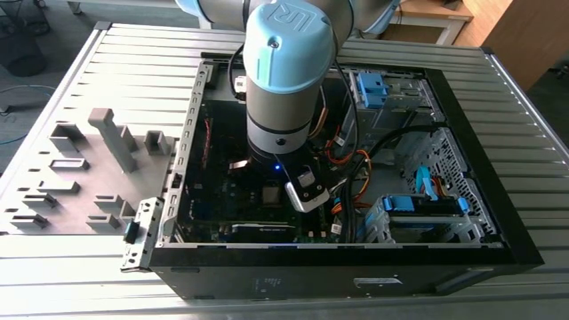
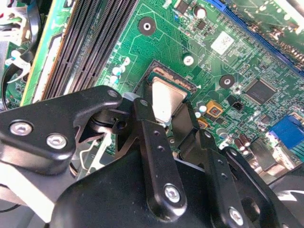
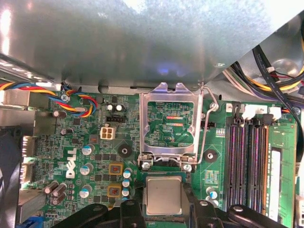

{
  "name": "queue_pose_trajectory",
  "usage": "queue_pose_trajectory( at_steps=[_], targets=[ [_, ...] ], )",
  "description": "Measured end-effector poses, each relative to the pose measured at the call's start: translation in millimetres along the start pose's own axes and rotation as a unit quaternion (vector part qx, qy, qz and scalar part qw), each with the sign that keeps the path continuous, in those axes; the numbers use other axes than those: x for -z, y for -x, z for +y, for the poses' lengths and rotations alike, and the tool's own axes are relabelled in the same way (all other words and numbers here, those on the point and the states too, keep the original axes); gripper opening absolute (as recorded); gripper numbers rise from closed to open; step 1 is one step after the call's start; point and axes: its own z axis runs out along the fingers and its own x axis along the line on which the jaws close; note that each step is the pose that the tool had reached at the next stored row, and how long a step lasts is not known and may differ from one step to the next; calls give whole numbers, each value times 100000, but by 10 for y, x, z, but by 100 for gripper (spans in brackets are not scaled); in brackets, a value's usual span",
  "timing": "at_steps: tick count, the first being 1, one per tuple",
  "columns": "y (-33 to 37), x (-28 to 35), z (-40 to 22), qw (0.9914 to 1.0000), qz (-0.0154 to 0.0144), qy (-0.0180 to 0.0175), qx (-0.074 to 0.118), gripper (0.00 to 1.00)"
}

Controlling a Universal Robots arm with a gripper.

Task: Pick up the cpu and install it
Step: 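Place the cpu into insertion slot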

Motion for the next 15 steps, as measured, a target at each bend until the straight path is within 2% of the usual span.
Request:
queue_pose_trajectory(
  at_steps=[7, 15],
  targets=[
    [0, 13, 0, 100000, -5, -6, -109, 41],
    [0, 14, -8, 99994, -59, -74, -1063, 41]
  ],
)
